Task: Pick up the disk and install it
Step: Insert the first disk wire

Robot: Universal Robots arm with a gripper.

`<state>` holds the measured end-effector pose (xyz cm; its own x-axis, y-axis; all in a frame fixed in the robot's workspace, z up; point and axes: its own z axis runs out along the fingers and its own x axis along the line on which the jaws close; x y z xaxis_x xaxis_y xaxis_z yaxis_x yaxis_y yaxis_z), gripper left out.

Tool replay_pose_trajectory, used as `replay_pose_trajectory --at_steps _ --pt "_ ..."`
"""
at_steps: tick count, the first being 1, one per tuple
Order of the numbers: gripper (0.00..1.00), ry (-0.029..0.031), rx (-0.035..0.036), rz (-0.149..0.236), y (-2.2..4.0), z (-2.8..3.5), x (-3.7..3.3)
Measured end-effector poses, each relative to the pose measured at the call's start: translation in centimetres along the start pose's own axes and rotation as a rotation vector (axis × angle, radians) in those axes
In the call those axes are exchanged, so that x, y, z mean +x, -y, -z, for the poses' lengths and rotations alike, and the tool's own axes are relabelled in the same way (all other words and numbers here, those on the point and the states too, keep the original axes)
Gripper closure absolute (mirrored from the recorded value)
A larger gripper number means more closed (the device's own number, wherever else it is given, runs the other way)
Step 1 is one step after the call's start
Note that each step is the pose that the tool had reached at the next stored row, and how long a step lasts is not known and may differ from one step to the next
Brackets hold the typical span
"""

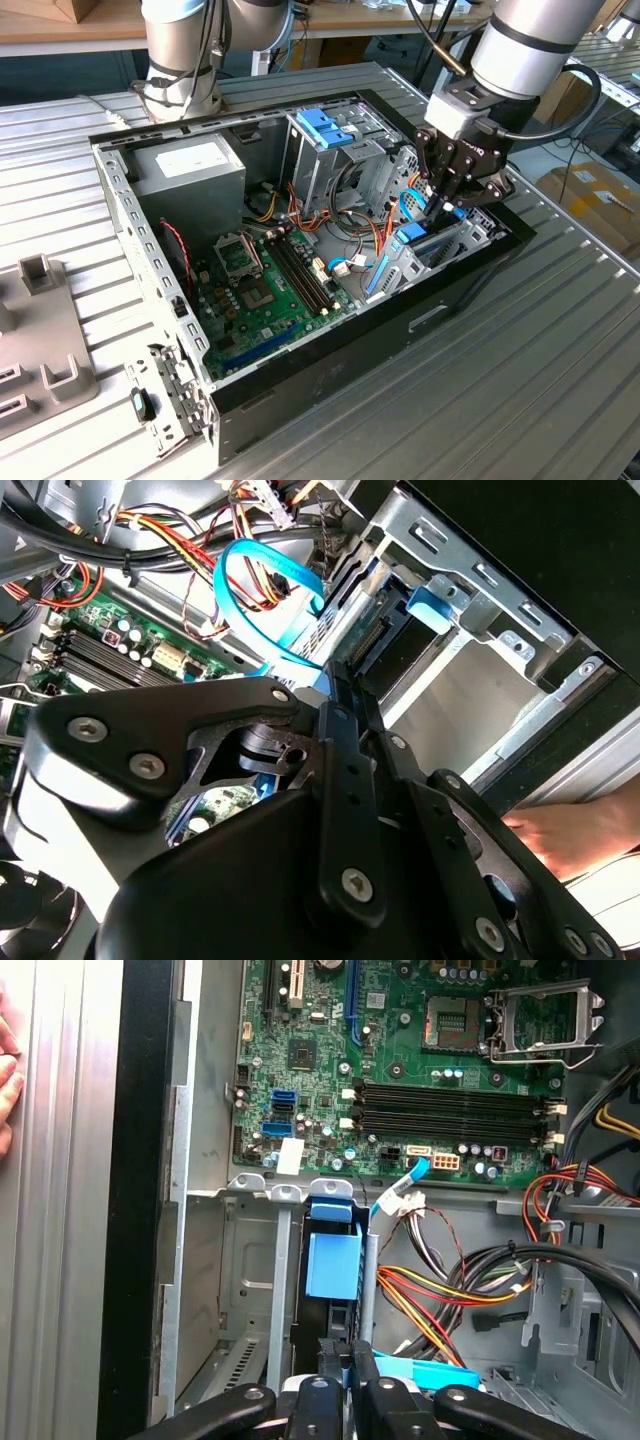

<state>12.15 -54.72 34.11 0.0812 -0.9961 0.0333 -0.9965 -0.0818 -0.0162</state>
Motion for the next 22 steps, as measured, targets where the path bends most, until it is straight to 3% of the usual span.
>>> replay_pose_trajectory --at_steps 5,9,12,22 --pt "0.83 0.0006 0.0001 0.000 0.00 -0.04 0.00" --pt "0.64 0.0001 0.0000 0.000 0.00 -0.03 0.00" --pt "0.64 0.0000 0.0000 0.000 0.00 0.06 0.00" --pt "0.64 0.0002 0.0000 0.000 0.04 2.80 0.09"
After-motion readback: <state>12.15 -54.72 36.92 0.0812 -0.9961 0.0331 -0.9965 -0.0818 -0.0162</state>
